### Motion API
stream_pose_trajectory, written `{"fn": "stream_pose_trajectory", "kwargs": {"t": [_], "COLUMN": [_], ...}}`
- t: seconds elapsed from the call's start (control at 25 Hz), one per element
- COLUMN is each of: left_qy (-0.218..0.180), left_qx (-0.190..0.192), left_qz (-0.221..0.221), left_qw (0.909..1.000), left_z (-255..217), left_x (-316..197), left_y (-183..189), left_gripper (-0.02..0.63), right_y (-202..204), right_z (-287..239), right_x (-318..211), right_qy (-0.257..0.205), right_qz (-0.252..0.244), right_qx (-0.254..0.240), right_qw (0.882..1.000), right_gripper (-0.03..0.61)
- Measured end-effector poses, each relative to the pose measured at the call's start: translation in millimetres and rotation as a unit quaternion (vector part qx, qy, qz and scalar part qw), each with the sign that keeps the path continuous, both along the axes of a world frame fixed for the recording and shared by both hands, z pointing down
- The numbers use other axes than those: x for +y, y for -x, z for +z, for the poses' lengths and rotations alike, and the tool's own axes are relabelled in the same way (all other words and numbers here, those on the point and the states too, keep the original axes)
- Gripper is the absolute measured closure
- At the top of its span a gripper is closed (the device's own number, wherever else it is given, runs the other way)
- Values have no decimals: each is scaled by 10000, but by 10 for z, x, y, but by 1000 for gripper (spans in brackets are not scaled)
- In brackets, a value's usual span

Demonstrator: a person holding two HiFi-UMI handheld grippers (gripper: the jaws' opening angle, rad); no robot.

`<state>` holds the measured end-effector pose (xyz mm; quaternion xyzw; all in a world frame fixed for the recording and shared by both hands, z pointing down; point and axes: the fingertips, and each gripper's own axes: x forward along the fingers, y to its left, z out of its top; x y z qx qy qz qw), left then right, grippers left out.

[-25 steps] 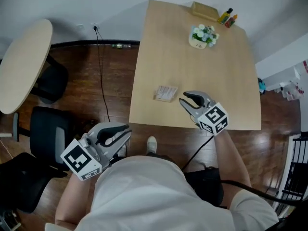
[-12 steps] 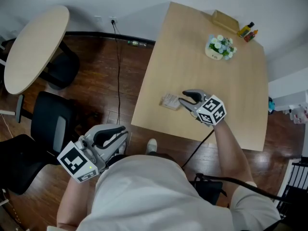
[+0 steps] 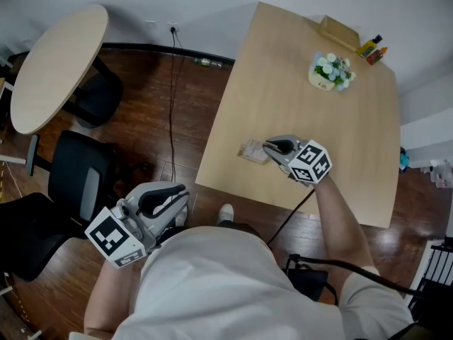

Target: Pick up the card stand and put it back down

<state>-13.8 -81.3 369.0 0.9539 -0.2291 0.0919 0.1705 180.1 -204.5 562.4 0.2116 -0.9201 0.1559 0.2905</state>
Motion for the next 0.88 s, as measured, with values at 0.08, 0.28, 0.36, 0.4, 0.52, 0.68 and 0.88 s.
{"fn": "stream_pose_trajectory", "kwargs": {"t": [0.08,0.28,0.36,0.4,0.52,0.68,0.88], "left_qy": [-2,1,-5,-6,7,17,6], "left_qx": [-1,11,29,38,60,77,99], "left_qz": [-7,-6,0,9,43,81,113], "left_qw": [10000,10000,10000,10000,10000,9999,9999], "left_z": [-12,-6,-4,-4,3,13,-8], "left_x": [-6,-32,-31,-30,-32,-32,-44], "left_y": [14,28,36,36,34,28,54], "left_gripper": [563,563,563,563,563,563,563], "right_y": [5,10,23,27,28,16,11], "right_z": [-7,-13,-26,-34,-62,-116,-226], "right_x": [3,19,30,34,39,35,20], "right_qy": [6,-17,-40,-50,-78,-116,-177], "right_qz": [-4,-28,-33,-31,-19,14,49], "right_qx": [-9,-2,-9,-8,-6,-32,-43], "right_qw": [10000,10000,10000,10000,10000,9999,9998], "right_gripper": [541,548,552,552,552,552,552]}}
